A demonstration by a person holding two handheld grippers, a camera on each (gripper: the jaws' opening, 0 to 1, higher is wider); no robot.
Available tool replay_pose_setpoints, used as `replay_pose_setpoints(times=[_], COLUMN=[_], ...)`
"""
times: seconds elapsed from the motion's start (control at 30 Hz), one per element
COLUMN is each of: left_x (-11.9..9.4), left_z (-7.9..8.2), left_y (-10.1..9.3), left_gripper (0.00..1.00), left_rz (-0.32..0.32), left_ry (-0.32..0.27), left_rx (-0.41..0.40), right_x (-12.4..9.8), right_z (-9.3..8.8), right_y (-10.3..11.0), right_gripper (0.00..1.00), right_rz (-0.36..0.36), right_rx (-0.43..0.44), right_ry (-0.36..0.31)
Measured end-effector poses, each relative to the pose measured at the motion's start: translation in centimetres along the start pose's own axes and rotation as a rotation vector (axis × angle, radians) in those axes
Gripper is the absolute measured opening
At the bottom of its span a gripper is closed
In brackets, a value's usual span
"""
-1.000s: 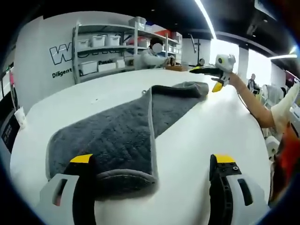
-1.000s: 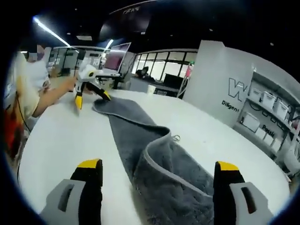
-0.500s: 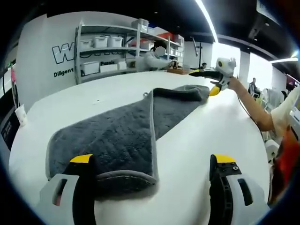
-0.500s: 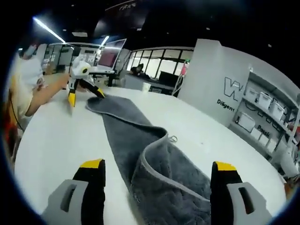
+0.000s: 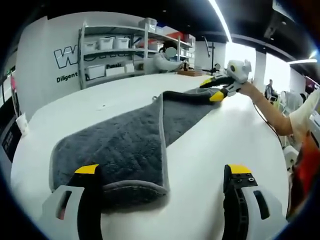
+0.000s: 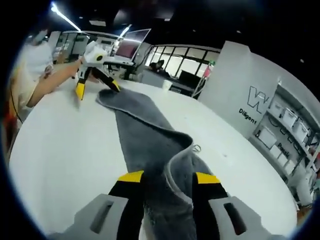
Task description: Open the folded towel by lifting each exposed corner and separating the folded layers until the towel lies flat within the target outline without major curled edges
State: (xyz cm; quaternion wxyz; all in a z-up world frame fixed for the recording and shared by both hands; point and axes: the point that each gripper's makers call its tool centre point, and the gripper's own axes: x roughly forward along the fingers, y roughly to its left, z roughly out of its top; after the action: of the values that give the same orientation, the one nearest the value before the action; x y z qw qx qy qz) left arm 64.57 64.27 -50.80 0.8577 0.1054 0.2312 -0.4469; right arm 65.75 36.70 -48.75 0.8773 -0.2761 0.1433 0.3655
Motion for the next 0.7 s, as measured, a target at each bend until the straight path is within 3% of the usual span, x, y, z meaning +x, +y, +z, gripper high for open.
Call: replay_pose_setpoints(times=[0.13, 0.2, 0.53, 0.7], left_x=[-0.03, -0.05, -0.31, -0.88], left_z=[-0.05, -0.02, -0.26, 0.27], left_y=[0.13, 0.15, 0.49, 0.72], left_gripper=[0.99, 0.99, 0.99, 0.99], left_rz=[0.004, 0.004, 0.015, 0.016], left_ry=[0.004, 0.004, 0.009, -0.027], left_rx=[0.002, 0.003, 0.003, -0.017], right_x=[0.37, 0.37, 0.21, -0.24], right_z=[-0.31, -0.56, -0.4, -0.38], right_y=[0.34, 0.55, 0.86, 0.92], right_gripper=[0.04, 0.01, 0.0, 0.0], right_rz=[0.012, 0.024, 0.036, 0.031], right_rx=[-0.034, -0.055, -0.077, -0.078], right_ry=[0.015, 0.023, 0.027, 0.03])
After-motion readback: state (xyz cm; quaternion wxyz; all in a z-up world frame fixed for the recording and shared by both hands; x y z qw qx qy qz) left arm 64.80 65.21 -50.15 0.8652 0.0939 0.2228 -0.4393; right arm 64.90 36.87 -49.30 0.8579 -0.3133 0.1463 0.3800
